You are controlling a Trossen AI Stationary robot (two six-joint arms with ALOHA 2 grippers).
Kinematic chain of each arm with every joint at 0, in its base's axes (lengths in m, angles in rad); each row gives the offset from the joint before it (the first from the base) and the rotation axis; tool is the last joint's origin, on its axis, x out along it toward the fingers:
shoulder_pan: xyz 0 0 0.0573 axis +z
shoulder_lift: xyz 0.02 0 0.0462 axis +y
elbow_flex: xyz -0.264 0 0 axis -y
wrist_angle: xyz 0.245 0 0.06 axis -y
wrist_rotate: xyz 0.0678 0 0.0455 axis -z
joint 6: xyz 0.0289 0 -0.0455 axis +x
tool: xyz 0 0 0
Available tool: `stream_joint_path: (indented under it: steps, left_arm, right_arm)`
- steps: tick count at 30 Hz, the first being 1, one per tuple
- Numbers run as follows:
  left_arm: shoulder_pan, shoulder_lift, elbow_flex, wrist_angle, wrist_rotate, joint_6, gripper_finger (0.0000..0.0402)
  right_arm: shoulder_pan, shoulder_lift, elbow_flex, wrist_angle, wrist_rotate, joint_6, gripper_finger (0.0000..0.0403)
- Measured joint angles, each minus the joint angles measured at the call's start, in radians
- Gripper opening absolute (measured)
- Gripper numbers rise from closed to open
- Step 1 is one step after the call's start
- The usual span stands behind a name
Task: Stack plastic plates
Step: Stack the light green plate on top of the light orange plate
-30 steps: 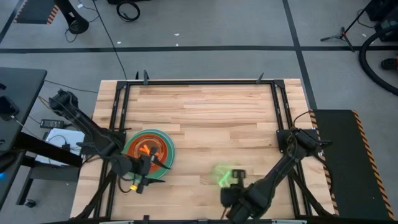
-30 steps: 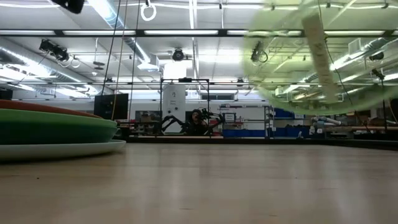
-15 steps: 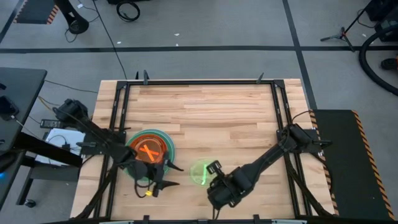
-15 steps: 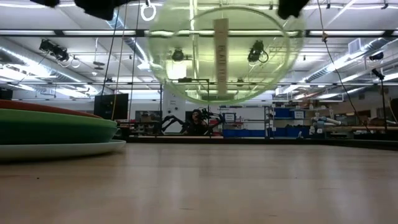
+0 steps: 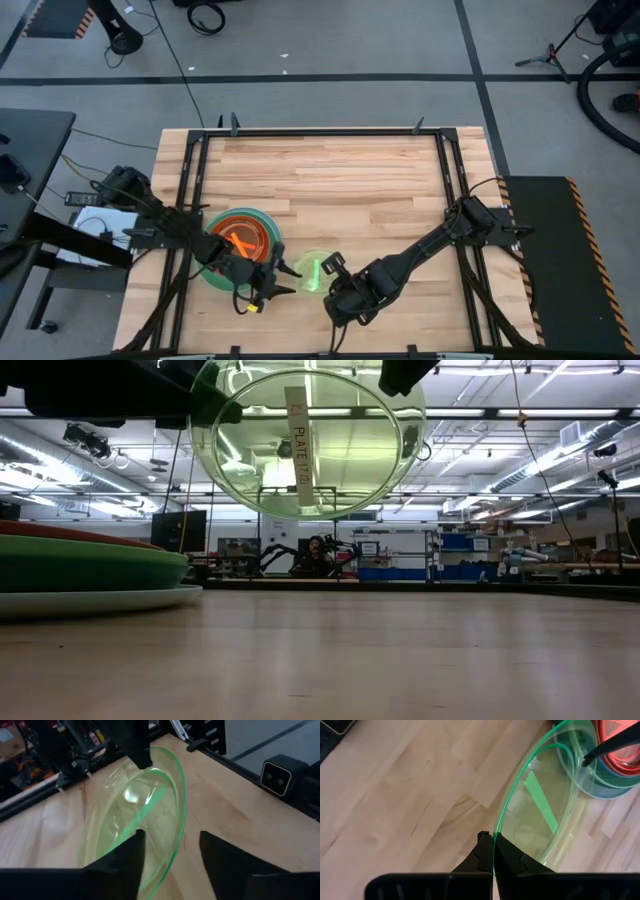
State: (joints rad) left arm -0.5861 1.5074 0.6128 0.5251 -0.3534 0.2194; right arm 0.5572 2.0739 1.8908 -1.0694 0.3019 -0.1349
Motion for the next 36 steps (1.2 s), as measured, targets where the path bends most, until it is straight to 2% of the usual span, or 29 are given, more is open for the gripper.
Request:
stream_joint_path:
  steps: [4,9,16,19,22,27,30,36]
  left_arm:
    - [0.001,0.0,0.0,0.0,0.0,0.06,0.0127]
    - [0.019,0.0,-0.002,-0.008,0.018,0.063,0.0019]
    - [0.022,-0.005,-0.002,-0.021,0.008,0.058,0.0006]
    - [0.023,-0.024,0.012,-0.08,-0.014,0.054,0.0005]
    - [0.019,-0.048,0.071,-0.258,-0.09,0.054,0.0004]
    - [0.005,-0.088,0.21,-0.71,-0.244,-0.029,0.0003]
    - [-0.003,-0.113,0.278,-1.023,-0.274,-0.178,0.0003]
    - [-0.061,-0.117,0.333,-1.477,-0.264,-0.558,0.0003]
  right_arm:
    - [0.0,0.0,0.0,0.003,0.0,0.0,0.0005]
    - [0.001,0.0,0.0,0.027,0.003,0.01,0.001]
    - [-0.001,0.0,0.0,0.061,0.006,0.112,0.0046]
    - [0.003,0.0,0.0,0.058,0.061,0.13,0.0076]
    - [0.017,0.002,0.024,0.019,0.144,0.124,0.0118]
    - [0.047,0.002,0.118,-0.139,0.241,0.161,0.0187]
    - [0.062,0.001,0.15,-0.218,0.252,0.255,0.0217]
    - [0.101,0.0,0.125,-0.348,0.253,0.437,0.0241]
